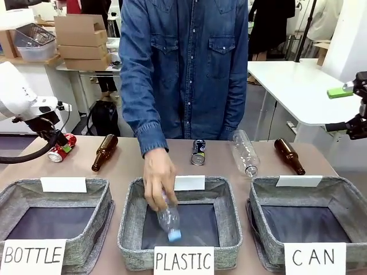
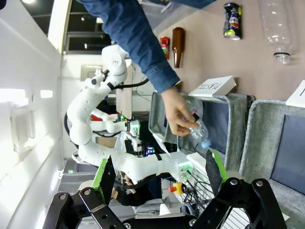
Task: Sort the can waste into the basket.
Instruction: Pick up the can waste from the table and place it in the right Fabric basket.
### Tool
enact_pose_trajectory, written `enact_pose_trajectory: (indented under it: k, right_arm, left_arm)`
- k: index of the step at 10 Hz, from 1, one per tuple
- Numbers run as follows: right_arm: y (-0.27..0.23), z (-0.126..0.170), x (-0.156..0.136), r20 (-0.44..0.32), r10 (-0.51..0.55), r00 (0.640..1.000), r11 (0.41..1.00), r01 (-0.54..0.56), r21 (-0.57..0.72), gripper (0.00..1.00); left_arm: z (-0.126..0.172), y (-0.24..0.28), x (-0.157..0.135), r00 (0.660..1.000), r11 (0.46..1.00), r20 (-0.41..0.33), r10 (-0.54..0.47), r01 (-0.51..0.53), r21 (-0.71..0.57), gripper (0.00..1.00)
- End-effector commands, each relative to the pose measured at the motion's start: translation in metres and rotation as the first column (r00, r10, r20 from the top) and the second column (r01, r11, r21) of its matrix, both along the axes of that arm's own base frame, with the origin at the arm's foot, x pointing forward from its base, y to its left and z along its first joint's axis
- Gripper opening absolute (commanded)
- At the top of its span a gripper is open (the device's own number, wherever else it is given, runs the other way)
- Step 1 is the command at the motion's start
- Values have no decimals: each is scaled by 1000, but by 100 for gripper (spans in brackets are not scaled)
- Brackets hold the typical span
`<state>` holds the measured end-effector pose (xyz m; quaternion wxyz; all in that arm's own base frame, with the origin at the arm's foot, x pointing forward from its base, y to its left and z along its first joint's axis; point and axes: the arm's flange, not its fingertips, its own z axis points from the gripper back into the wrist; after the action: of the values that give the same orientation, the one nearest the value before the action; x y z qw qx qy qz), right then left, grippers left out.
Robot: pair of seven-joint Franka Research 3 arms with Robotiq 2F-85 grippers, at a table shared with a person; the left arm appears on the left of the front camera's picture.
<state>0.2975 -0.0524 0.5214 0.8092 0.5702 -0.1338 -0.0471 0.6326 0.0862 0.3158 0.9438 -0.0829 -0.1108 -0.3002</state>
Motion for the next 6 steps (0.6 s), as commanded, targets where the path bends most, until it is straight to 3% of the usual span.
enact_pose_trajectory:
  k: [1,2,3,4,5,6]
  right_arm:
    - [2,1,3,32,6,999,1000,-7,17,100]
    - [2,1,3,32,6,999,1000,-7,17,100]
    - [2,1,3,32,6,999,1000,-7,17,100]
    - [2,1,3,32,6,999,1000,-7,17,100]
    - [2,1,3,32,6,999,1000,-7,17,100]
    - [2,1,3,32,6,999,1000,-7,17,100]
  left_arm:
    - [0,1,0,1000,1000,3,5,-5,-22,100]
    - [1,-1,0,1000,1000,-3,4,-4,-9,42]
    - [2,-4,-1,1000,1000,-3,0,0,0,42]
    - [3,-6,-1,1000,1000,-3,2,-2,1,0]
    - [4,-7,-2,1000,1000,-3,-1,1,-3,37]
    - [3,-8,-3,1000,1000,-5,-4,4,3,0]
